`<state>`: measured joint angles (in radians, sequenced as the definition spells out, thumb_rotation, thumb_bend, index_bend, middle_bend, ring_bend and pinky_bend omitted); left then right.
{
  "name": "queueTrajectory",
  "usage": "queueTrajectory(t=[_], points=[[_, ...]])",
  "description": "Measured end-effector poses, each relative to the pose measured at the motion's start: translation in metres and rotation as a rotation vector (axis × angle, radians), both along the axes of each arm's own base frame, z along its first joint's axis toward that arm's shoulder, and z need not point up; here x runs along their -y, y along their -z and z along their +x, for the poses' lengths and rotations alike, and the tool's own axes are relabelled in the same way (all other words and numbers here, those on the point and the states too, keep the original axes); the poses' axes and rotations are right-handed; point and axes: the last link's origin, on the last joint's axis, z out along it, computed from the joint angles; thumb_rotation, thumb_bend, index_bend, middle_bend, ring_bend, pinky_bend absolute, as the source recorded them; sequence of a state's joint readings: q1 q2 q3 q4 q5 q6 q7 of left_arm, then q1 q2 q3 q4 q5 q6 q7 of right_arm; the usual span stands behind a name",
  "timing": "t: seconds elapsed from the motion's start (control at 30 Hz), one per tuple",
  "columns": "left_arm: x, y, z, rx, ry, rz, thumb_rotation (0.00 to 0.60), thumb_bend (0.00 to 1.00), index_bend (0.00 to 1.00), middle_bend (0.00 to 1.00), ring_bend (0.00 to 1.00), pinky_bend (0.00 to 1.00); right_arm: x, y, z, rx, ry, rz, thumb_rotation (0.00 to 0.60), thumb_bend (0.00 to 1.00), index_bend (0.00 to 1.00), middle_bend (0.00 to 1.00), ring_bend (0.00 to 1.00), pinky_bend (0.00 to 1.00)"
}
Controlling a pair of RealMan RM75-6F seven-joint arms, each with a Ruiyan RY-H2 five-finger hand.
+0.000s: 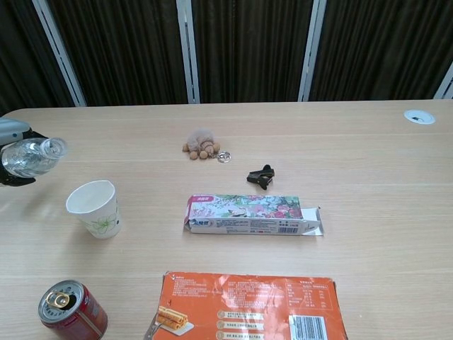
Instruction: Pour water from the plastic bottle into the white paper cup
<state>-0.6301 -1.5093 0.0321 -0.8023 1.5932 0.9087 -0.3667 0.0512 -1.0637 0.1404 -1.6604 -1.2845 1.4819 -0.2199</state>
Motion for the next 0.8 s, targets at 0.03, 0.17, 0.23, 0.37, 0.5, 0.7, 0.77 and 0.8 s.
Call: queueTrajectory(t=[0.03,0.17,0.23,0.37,0.5,0.7,0.77,0.8], points=[[-0.001,0.002,0.002,-0.017,0.012,-0.002,0.600,0.56,0.51,0.43,0.34,0.34,0.000,0.000,0.000,-0.001,0.001,0.000,0.600,0.00,0.00,0.00,0.00,0.00],[-0.004,0.006,0.006,-0.067,0.044,-0.005,0.600,0.57,0.51,0.43,0.34,0.34,0.000,0.001,-0.001,-0.003,0.005,0.001,0.600,0.00,0.00,0.00,0.00,0.00],[-0.005,0.007,0.007,-0.091,0.062,-0.007,0.600,0.57,0.50,0.43,0.33,0.34,0.000,0.001,-0.001,-0.004,0.008,0.002,0.600,0.00,0.00,0.00,0.00,0.00],[-0.006,0.009,0.010,-0.121,0.093,-0.010,0.600,0.56,0.50,0.43,0.33,0.34,0.000,0.001,-0.001,-0.004,0.008,0.001,0.600,0.00,0.00,0.00,0.00,0.00],[-0.006,0.009,0.011,-0.142,0.115,-0.007,0.600,0.57,0.50,0.43,0.33,0.34,0.001,0.000,0.000,-0.006,0.004,-0.002,0.600,0.00,0.00,0.00,0.00,0.00],[-0.009,0.008,0.014,-0.186,0.157,0.000,0.600,0.57,0.50,0.43,0.33,0.34,0.002,0.000,0.000,-0.007,-0.001,0.001,0.600,0.00,0.00,0.00,0.00,0.00],[-0.009,0.007,0.015,-0.214,0.180,0.004,0.600,0.57,0.50,0.43,0.33,0.34,0.001,0.001,0.002,-0.003,-0.003,0.000,0.600,0.00,0.00,0.00,0.00,0.00],[-0.009,0.006,0.015,-0.224,0.190,0.007,0.600,0.57,0.50,0.43,0.33,0.34,0.001,0.002,0.003,0.001,-0.001,0.000,0.600,0.00,0.00,0.00,0.00,0.00]])
